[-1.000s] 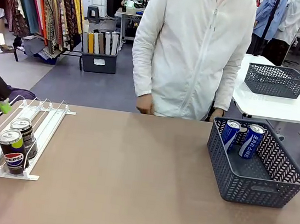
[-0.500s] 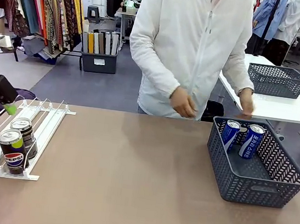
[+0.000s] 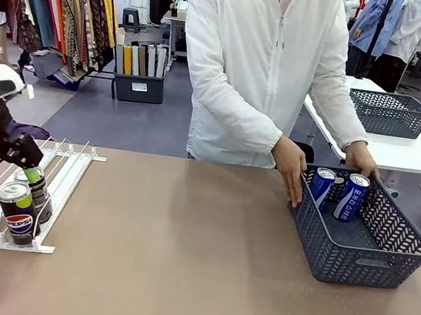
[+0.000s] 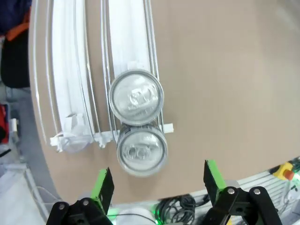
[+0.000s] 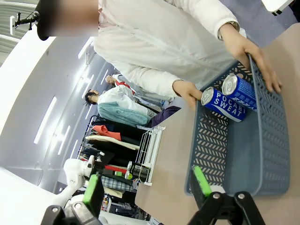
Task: Retrieve and store the cans from the dispenser.
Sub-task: Pick up one can from the Automatic Can Dispenser and place it in the middle of the table.
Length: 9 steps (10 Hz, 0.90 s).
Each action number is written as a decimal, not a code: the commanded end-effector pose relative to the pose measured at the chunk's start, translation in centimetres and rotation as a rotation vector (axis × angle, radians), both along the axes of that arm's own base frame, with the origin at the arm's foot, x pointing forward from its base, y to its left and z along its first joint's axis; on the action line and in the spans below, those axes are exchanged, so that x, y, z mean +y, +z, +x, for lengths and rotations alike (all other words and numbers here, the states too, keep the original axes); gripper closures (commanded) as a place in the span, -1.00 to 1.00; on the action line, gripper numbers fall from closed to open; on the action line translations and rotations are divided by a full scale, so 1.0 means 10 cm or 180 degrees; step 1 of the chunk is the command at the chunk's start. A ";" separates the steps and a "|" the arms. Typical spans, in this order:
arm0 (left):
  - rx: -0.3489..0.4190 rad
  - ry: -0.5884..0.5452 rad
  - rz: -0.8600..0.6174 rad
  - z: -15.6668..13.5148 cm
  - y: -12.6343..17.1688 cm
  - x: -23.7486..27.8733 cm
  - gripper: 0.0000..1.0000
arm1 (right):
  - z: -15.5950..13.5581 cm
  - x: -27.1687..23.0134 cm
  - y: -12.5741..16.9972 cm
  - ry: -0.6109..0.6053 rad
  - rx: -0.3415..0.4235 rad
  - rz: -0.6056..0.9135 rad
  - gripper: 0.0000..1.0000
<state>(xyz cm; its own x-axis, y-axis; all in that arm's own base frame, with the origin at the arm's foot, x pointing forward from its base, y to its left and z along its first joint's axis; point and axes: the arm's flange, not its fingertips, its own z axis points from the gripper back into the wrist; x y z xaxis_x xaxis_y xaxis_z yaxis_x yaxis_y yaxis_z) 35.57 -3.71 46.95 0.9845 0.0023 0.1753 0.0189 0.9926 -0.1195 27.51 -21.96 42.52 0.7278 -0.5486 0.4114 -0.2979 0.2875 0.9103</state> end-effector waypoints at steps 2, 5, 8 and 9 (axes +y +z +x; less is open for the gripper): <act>0.0197 0.0285 0.0127 0.25 -0.28 -0.05 -1.00 | 0.01 -0.01 0.04 -0.0014 -0.0028 0.0048 -1.00; 0.0428 0.0310 0.0175 0.39 -0.49 -0.04 -1.00 | 0.01 -0.01 0.04 -0.0014 -0.0028 0.0048 -1.00; 0.0567 0.0267 0.0210 0.42 -0.56 -0.04 -1.00 | 0.01 -0.01 0.04 -0.0014 -0.0028 0.0048 -1.00; 0.0596 0.0247 0.0233 0.43 -0.56 -0.03 -1.00 | 0.01 -0.01 0.04 -0.0014 -0.0028 0.0048 -1.00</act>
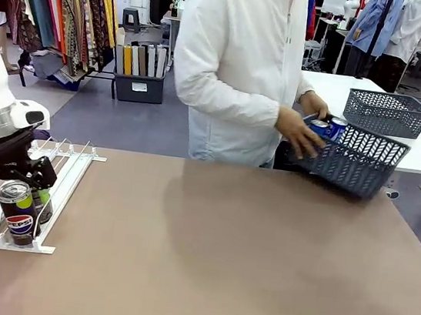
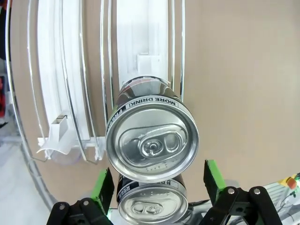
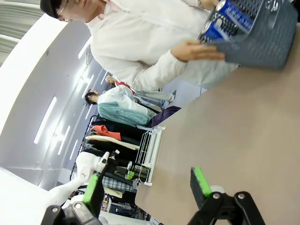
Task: Retrieve and store the cans from the dispenser.
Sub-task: Pick up one can from the Automatic Can Dispenser and place it in the middle of the table.
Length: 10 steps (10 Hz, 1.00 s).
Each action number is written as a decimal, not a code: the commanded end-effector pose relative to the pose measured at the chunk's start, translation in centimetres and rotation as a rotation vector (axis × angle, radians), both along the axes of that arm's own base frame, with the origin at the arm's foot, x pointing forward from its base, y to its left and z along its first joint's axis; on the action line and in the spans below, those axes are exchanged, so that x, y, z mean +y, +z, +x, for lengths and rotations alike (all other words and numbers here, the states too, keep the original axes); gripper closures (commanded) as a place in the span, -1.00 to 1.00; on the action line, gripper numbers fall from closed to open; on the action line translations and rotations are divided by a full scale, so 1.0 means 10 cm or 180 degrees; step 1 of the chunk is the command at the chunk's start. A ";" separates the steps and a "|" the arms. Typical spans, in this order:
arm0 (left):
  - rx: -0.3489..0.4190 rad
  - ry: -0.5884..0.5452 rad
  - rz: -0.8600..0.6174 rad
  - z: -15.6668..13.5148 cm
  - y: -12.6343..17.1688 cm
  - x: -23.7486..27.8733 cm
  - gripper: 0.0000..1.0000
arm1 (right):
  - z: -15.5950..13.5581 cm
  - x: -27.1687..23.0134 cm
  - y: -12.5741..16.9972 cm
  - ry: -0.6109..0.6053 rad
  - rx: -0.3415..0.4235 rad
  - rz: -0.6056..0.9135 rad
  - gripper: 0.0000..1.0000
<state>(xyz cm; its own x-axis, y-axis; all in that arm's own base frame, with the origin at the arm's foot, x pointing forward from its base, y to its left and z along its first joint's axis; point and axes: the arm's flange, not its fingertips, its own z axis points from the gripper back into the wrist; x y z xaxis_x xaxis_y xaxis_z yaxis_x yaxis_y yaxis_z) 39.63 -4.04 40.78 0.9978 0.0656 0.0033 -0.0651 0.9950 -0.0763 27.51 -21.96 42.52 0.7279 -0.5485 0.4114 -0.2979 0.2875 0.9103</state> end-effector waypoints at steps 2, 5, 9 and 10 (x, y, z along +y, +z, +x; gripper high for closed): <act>0.0149 -0.0106 0.0152 0.00 0.03 0.01 -1.00 | 0.01 -0.01 0.04 -0.0014 -0.0028 0.0048 -1.00; 0.0147 -0.0136 0.0164 0.02 0.02 0.01 -1.00 | 0.01 -0.01 0.04 -0.0014 -0.0028 0.0048 -1.00; 0.0056 -0.0116 0.0100 0.03 0.02 0.00 1.00 | 0.01 -0.01 0.04 -0.0014 -0.0028 0.0048 -1.00; 0.0048 -0.0117 0.0108 0.04 0.02 0.00 1.00 | 0.01 -0.01 0.04 -0.0014 -0.0028 0.0048 -1.00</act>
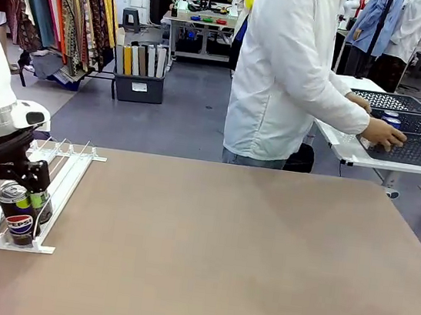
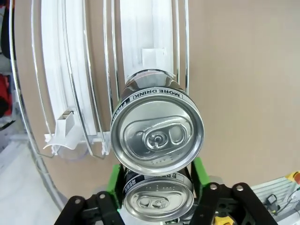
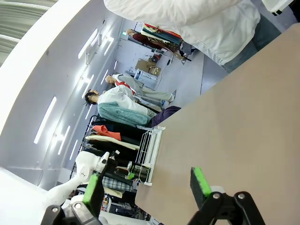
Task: Retrieve and store the cans from the dispenser.
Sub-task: Pick up one can from the Automatic Can Dispenser and place it in the middle of the table.
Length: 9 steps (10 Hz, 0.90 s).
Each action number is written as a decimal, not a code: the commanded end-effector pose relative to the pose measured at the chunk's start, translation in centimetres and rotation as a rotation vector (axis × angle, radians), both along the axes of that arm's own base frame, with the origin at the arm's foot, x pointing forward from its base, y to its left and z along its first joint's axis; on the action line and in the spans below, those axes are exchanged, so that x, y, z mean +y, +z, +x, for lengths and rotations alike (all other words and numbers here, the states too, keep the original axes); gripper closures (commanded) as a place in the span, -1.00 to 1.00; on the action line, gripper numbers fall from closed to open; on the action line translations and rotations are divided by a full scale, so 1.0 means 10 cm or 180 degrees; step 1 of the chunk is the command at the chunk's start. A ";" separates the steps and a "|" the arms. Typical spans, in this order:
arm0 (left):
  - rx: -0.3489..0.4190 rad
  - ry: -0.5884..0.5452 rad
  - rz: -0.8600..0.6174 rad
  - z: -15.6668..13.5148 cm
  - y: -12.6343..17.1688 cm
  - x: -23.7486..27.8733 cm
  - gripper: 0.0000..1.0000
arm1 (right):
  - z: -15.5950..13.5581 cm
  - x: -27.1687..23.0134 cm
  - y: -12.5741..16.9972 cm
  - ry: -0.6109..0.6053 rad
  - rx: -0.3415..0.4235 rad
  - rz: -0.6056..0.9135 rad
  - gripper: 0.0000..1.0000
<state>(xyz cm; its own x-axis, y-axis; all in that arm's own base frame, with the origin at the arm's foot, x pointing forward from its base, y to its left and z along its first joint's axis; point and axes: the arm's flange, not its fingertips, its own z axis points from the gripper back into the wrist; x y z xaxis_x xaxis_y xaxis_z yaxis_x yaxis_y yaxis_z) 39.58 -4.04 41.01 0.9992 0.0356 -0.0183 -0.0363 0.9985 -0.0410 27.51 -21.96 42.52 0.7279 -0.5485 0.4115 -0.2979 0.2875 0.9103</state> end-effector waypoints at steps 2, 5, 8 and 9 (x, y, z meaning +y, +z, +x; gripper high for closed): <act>-0.0013 -0.0013 -0.0002 0.05 -0.01 0.00 1.00 | 0.01 -0.01 0.04 -0.0014 -0.0028 0.0048 -1.00; -0.0049 -0.0010 0.0014 0.03 0.03 0.01 1.00 | 0.01 -0.01 0.04 -0.0014 -0.0028 0.0048 -1.00; -0.0268 0.0004 0.0054 -0.31 0.72 0.01 1.00 | 0.01 -0.01 0.04 -0.0014 -0.0028 0.0048 -1.00; -0.0396 -0.0006 -0.0055 -0.47 1.03 0.02 1.00 | 0.01 -0.01 0.04 -0.0014 -0.0028 0.0048 -1.00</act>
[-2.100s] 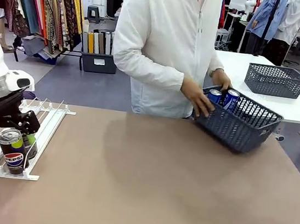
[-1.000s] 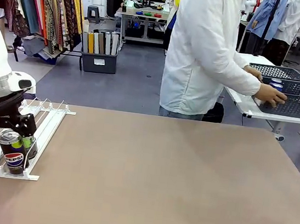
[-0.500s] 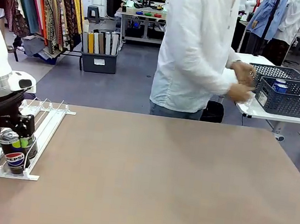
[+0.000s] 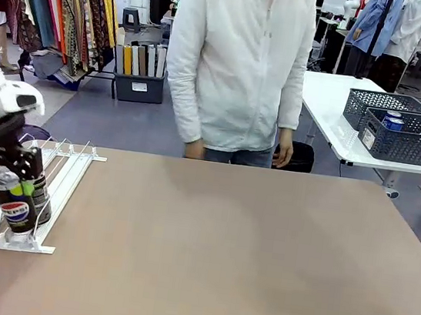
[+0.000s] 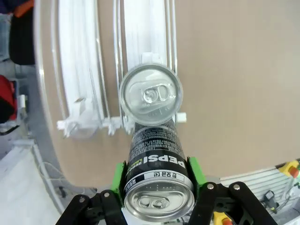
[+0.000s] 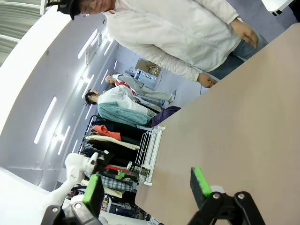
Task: Retrieve and store the cans from the dispenser.
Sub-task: Pick up one can from the Automatic Can Dispenser and place it in the middle of the table.
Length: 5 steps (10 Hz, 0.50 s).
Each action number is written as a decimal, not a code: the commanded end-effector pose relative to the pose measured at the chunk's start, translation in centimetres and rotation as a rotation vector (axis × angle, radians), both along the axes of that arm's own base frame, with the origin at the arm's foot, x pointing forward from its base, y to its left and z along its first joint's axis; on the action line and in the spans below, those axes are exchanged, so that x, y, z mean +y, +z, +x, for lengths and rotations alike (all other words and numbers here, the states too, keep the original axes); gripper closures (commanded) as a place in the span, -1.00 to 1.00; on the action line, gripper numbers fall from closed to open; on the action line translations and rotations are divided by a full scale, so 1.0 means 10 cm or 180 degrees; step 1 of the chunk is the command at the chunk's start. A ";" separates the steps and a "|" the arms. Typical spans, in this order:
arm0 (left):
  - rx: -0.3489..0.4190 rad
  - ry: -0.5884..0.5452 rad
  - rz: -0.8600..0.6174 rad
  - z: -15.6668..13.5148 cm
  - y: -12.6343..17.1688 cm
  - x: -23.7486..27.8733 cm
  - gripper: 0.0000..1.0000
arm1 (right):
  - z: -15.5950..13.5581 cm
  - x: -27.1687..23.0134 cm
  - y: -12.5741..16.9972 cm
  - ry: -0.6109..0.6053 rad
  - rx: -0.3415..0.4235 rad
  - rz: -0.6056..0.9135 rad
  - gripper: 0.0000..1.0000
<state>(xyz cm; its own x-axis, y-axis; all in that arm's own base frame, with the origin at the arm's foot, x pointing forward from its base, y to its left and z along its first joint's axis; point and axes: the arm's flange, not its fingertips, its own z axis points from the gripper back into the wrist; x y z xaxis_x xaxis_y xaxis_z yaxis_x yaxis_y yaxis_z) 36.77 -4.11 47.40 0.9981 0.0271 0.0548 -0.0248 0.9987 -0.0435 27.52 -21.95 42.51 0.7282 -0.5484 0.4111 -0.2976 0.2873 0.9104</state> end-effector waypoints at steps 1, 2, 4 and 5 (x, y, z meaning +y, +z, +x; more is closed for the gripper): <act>-0.0356 0.0005 -0.0125 -0.36 0.67 0.04 1.00 | 0.01 -0.01 0.04 -0.0015 -0.0029 0.0048 -1.00; -0.0536 -0.0077 -0.0176 -0.53 0.91 0.05 1.00 | 0.01 -0.01 0.04 -0.0015 -0.0029 0.0048 -1.00; -0.0890 -0.0099 -0.0213 -0.86 1.29 0.12 1.00 | 0.01 -0.01 0.04 -0.0015 -0.0029 0.0048 -1.00; -0.1016 -0.0043 -0.0277 -0.94 1.38 0.19 1.00 | 0.01 -0.01 0.04 -0.0015 -0.0029 0.0048 -1.00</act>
